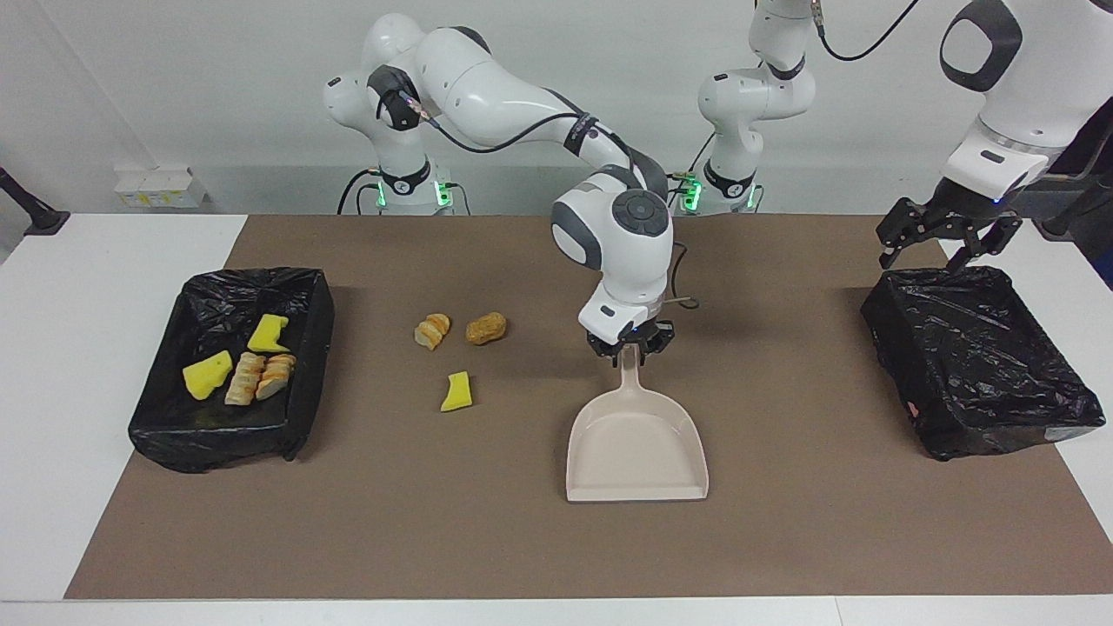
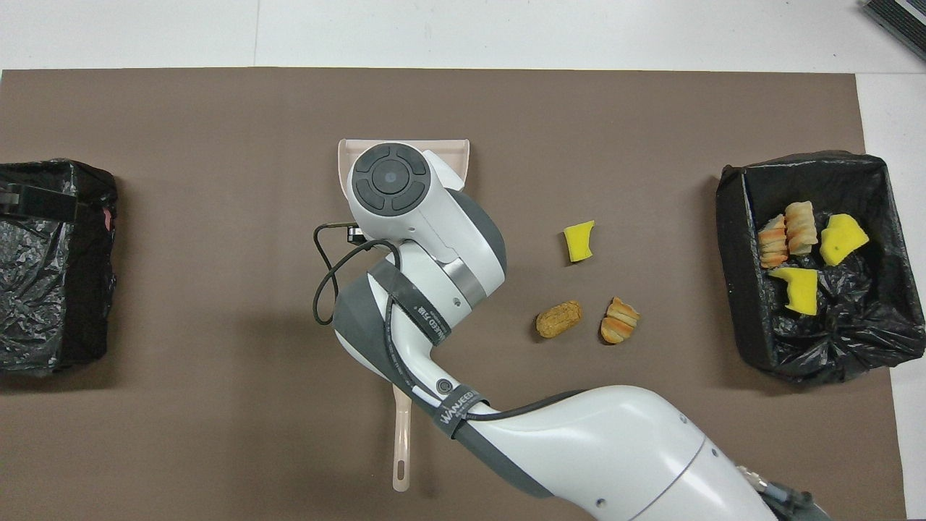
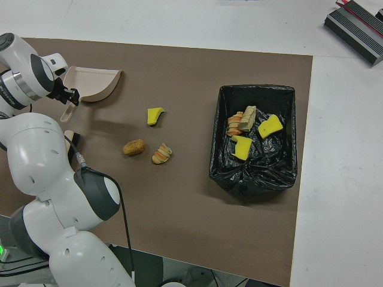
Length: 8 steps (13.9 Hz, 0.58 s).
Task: Sweep and dump trash in bin
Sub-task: 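Return the empty dustpan to the table center with the right gripper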
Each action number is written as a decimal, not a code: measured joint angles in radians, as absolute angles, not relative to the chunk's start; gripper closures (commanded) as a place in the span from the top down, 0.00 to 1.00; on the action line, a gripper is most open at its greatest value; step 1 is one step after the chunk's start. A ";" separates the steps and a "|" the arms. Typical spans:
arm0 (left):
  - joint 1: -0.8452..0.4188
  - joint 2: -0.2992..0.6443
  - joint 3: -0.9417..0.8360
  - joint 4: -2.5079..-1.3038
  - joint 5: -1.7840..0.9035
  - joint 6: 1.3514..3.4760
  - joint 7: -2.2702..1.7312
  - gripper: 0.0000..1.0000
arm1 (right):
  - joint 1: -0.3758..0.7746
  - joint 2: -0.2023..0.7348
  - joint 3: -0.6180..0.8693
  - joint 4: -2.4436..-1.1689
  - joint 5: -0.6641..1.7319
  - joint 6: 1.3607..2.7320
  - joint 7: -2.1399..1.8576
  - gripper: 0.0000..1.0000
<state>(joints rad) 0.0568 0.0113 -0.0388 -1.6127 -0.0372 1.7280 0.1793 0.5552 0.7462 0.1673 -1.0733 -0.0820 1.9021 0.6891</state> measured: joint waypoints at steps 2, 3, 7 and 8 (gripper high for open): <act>0.045 0.011 -0.041 -1.613 -0.037 1.710 0.163 1.00 | 0.556 0.713 0.169 -1.074 -0.076 1.889 0.691 0.74; 0.042 0.011 -0.041 -1.613 -0.037 1.702 0.154 1.00 | 0.555 0.700 0.169 -1.077 -0.072 1.885 0.696 0.74; 0.040 0.000 -0.041 -1.620 -0.037 1.675 0.151 1.00 | 0.551 0.559 0.169 -1.209 0.007 1.863 0.732 0.80; 0.039 -0.002 -0.041 -1.621 -0.037 1.674 0.151 1.00 | 0.552 0.502 0.170 -1.279 0.023 1.859 0.755 0.86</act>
